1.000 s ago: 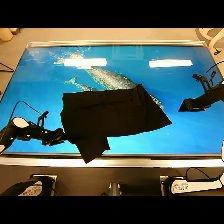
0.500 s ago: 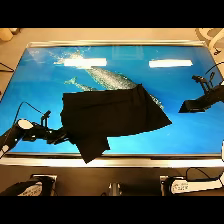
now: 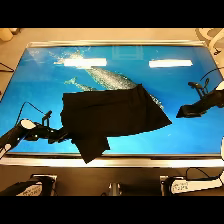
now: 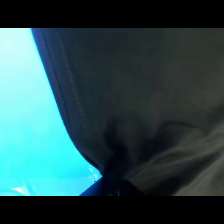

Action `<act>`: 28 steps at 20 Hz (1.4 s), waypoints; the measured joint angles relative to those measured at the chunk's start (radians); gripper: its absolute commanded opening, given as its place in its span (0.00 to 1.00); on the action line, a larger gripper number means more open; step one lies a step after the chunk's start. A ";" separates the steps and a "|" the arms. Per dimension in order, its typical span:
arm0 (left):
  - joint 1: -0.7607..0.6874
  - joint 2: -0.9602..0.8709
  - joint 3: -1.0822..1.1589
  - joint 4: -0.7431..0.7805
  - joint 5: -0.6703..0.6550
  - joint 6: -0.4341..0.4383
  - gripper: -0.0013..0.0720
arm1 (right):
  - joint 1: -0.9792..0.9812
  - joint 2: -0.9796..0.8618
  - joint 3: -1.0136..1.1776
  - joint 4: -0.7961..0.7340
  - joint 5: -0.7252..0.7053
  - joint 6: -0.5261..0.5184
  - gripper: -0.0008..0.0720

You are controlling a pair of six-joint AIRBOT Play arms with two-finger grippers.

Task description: Fold the shirts.

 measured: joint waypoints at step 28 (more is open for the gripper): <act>0.007 0.237 0.484 0.027 -0.070 0.031 0.05 | 0.001 0.103 0.119 0.324 -0.136 -0.093 0.03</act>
